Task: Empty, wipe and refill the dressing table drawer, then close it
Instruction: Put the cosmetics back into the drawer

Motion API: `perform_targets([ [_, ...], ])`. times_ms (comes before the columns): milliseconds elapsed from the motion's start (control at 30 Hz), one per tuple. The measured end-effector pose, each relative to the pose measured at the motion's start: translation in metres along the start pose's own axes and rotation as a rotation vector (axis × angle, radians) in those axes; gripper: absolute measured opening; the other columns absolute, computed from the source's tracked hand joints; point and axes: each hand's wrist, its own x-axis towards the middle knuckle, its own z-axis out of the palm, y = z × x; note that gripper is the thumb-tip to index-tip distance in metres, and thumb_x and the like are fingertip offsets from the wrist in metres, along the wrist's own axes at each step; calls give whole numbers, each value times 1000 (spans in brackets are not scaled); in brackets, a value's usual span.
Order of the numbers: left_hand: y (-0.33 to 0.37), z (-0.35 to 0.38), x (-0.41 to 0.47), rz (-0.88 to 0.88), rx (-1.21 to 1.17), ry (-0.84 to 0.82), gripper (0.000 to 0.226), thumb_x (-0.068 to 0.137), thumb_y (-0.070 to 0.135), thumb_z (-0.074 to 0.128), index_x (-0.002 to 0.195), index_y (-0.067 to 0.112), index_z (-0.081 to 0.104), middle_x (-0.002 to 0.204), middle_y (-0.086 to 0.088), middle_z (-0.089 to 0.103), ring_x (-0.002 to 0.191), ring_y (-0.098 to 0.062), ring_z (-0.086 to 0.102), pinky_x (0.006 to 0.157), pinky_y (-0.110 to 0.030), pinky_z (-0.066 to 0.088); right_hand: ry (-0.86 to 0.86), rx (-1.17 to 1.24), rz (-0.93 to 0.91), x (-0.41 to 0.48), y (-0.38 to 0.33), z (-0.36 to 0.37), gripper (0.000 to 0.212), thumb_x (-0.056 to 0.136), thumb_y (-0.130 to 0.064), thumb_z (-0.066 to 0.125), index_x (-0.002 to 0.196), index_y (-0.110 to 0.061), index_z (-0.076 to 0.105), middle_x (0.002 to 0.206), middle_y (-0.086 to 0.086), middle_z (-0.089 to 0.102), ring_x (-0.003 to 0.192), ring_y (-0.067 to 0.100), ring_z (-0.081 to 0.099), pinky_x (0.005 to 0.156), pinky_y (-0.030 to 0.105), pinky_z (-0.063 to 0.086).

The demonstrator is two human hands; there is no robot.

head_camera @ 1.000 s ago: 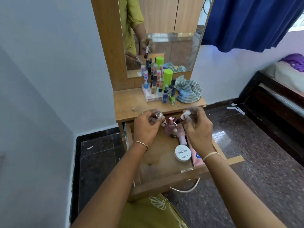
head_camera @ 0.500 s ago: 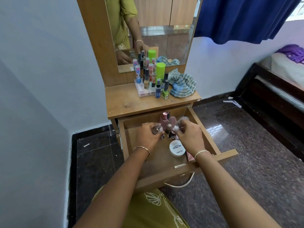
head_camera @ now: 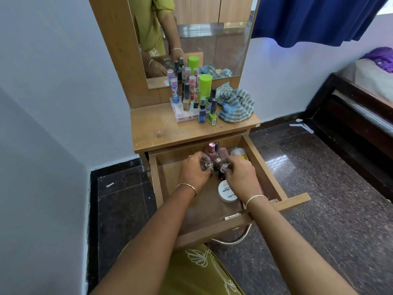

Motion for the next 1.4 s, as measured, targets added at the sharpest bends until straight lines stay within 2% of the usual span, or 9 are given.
perform_targets([
  [200, 0, 3, -1, 1, 42, 5, 27, 70, 7, 76, 79, 25, 59, 83, 5, 67, 67, -9, 64, 65, -30, 56, 6, 33, 21, -2, -4, -1, 15, 93, -7, 52, 100, -10, 65, 94, 9, 67, 88, 27, 60, 76, 40, 51],
  [433, 6, -1, -5, 14, 28, 6, 24, 71, -1, 71, 77, 20, 61, 88, 1, 68, 70, -14, 66, 68, -35, 57, -3, 98, 59, -2, -4, -1, 18, 86, -4, 58, 103, -10, 64, 99, 9, 66, 93, 25, 59, 79, 32, 47],
  [700, 18, -20, -7, 88, -71, 128, 27, 72, 2, 71, 77, 26, 58, 83, 4, 67, 66, -7, 63, 64, -24, 54, 132, 164, 20, 0, -13, -10, 17, 88, -6, 59, 102, -12, 66, 98, 1, 66, 92, 16, 59, 81, 27, 48],
  [800, 29, -34, 1, 172, -97, 210, 19, 78, 10, 70, 91, 22, 62, 81, 5, 63, 70, -12, 61, 67, -28, 55, 226, 193, -30, 10, -26, -14, 19, 86, -4, 58, 101, -12, 66, 98, -1, 65, 91, 14, 59, 82, 28, 49],
  [900, 41, -53, 18, 264, 25, 242, 35, 83, 12, 65, 117, 19, 59, 98, -1, 59, 82, -20, 60, 79, -38, 54, 308, 188, -108, 30, -40, -18, 29, 81, 1, 57, 107, -10, 65, 106, 4, 63, 98, 17, 58, 89, 24, 44],
  [967, 50, -66, 33, 309, 112, 257, 45, 84, 12, 62, 128, 18, 54, 112, -2, 56, 88, -17, 59, 86, -34, 51, 334, 161, -137, 47, -48, -22, 34, 83, 0, 57, 115, -10, 62, 111, 5, 58, 103, 17, 54, 94, 18, 37],
  [1033, 58, -75, 48, 342, 149, 253, 48, 85, 9, 60, 132, 18, 51, 119, -2, 54, 94, -17, 58, 90, -30, 49, 340, 125, -145, 67, -54, -25, 40, 85, -2, 58, 125, -11, 57, 116, 8, 52, 106, 19, 51, 96, 24, 39],
  [1200, 74, -80, 78, 336, 268, 173, 50, 83, 5, 59, 131, 19, 52, 124, -3, 52, 109, -20, 53, 94, -29, 45, 239, 80, -113, 106, -63, -25, 56, 91, -8, 56, 143, -21, 39, 130, 10, 41, 111, 23, 50, 98, 37, 44],
  [1400, 85, -77, 92, 327, 294, 246, 27, 83, 16, 66, 107, 17, 55, 102, -7, 62, 95, -24, 58, 75, -32, 43, 194, 67, -164, 123, -59, -21, 32, 95, -11, 49, 127, -13, 55, 123, 9, 55, 111, 24, 53, 93, 35, 42],
])
